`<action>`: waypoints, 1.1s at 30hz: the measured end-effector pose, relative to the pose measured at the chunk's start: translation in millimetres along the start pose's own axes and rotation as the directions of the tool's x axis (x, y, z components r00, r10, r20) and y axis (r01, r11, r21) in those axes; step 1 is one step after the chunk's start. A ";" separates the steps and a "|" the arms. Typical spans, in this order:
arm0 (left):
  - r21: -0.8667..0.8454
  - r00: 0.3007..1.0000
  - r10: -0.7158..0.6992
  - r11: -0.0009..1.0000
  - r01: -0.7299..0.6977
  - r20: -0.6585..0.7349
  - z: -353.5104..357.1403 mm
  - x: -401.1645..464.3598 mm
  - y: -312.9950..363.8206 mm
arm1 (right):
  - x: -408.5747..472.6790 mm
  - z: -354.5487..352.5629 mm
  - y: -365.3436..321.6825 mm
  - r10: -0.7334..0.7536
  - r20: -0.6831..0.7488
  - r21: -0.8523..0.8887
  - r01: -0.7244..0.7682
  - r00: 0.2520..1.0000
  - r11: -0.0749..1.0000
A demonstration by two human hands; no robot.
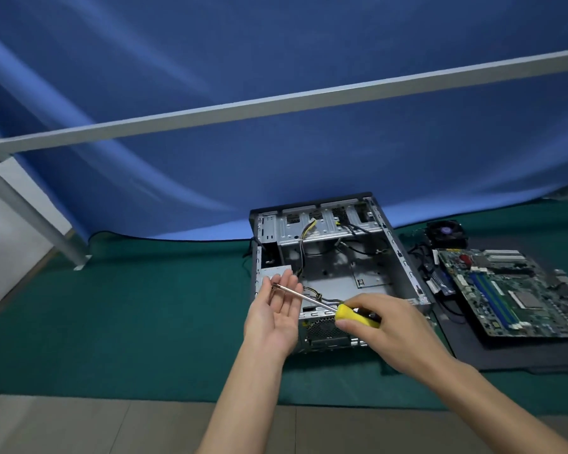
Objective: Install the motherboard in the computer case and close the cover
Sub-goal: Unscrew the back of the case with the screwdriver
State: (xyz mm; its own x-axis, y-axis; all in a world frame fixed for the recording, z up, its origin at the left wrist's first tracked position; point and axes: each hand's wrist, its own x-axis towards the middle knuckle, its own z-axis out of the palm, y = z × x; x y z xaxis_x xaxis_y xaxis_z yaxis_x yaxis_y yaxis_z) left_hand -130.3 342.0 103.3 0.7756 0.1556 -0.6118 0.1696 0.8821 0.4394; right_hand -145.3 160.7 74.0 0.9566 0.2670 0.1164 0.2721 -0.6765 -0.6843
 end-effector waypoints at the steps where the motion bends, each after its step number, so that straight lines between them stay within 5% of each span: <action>1: 0.002 1.000 0.005 1.000 -0.005 -0.001 -0.8 -3.1 -2.8 | -3.0 -1.6 1.3 0.010 0.006 0.004 -0.011 1.000 1.000; 11: 0.025 0.997 0.066 0.998 -0.064 -0.051 -6.9 -20.8 -16.7 | -25.0 -14.4 -2.1 0.013 0.062 -0.059 -0.009 0.998 0.998; 14: 0.047 0.992 0.116 0.992 -0.114 -0.043 -12.7 -25.5 -22.0 | -29.7 -14.6 -3.9 0.036 0.116 0.038 -0.040 0.993 0.998; 19: -0.020 0.977 0.198 0.980 -0.200 -0.075 -29.7 -25.2 -24.3 | -27.1 -3.8 -8.0 0.123 0.273 0.219 -0.187 0.954 0.958; 33: 0.120 0.979 0.160 0.982 -0.145 -0.129 -88.3 11.4 -41.9 | -25.2 41.4 4.4 0.321 0.516 0.216 -0.483 0.794 0.849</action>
State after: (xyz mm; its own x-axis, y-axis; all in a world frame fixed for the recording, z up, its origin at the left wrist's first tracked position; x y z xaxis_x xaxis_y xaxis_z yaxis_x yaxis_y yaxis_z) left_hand -182.2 346.1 19.9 0.7080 0.3510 -0.6128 0.1271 0.7902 0.5995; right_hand -172.5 179.4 38.3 0.7936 0.3491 -0.4984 -0.2534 -0.5551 -0.7923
